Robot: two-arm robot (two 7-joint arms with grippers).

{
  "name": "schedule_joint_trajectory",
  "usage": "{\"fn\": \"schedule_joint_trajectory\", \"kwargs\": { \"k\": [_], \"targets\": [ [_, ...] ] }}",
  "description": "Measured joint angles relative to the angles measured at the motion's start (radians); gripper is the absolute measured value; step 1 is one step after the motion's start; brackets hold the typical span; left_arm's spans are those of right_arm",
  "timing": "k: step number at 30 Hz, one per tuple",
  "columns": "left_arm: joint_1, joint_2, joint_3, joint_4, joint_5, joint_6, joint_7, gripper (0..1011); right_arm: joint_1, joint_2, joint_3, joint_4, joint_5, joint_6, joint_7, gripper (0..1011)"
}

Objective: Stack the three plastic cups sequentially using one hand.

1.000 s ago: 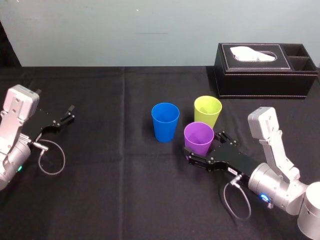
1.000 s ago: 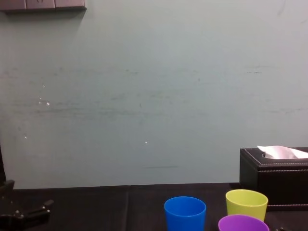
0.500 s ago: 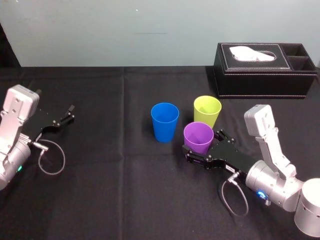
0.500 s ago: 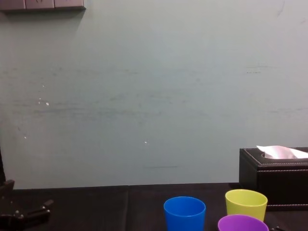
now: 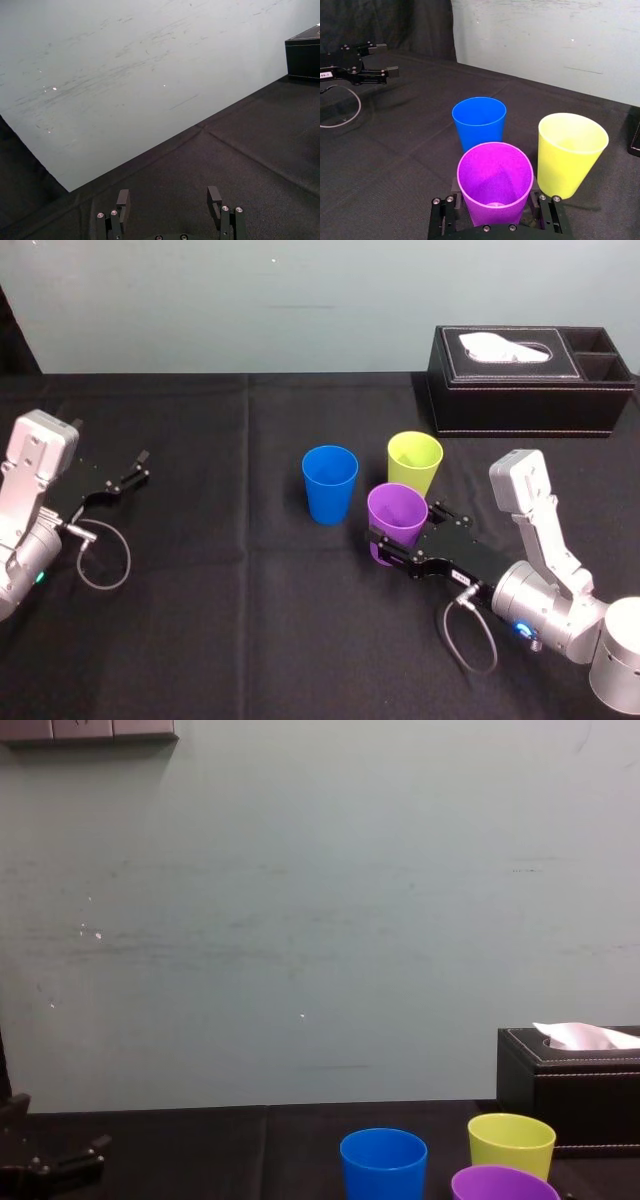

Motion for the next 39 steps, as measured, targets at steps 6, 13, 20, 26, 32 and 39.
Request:
{"fn": "schedule_joint_trajectory", "kwargs": {
  "k": [6, 13, 20, 26, 32, 39],
  "targets": [
    [0.0, 0.0, 0.0, 0.0, 0.0, 0.0, 0.0, 1011, -0.002, 0.001, 0.003, -0.008, 0.0, 0.0, 0.0, 737],
    [0.0, 0.0, 0.0, 0.0, 0.0, 0.0, 0.0, 1011, -0.005, 0.018, 0.032, -0.092, -0.003, 0.025, -0.001, 734],
    [0.0, 0.0, 0.0, 0.0, 0.0, 0.0, 0.0, 1011, 0.052, 0.035, 0.044, -0.147, 0.018, 0.091, 0.03, 734],
    [0.0, 0.0, 0.0, 0.0, 0.0, 0.0, 0.0, 1012, 0.153, 0.033, 0.006, -0.124, 0.037, 0.146, 0.075, 734],
    [0.0, 0.0, 0.0, 0.0, 0.0, 0.0, 0.0, 1011, 0.248, 0.009, -0.036, -0.057, 0.051, 0.179, 0.1, 734],
    [0.0, 0.0, 0.0, 0.0, 0.0, 0.0, 0.0, 1011, 0.333, -0.021, -0.086, 0.029, 0.056, 0.188, 0.125, 734]
  ]
}}
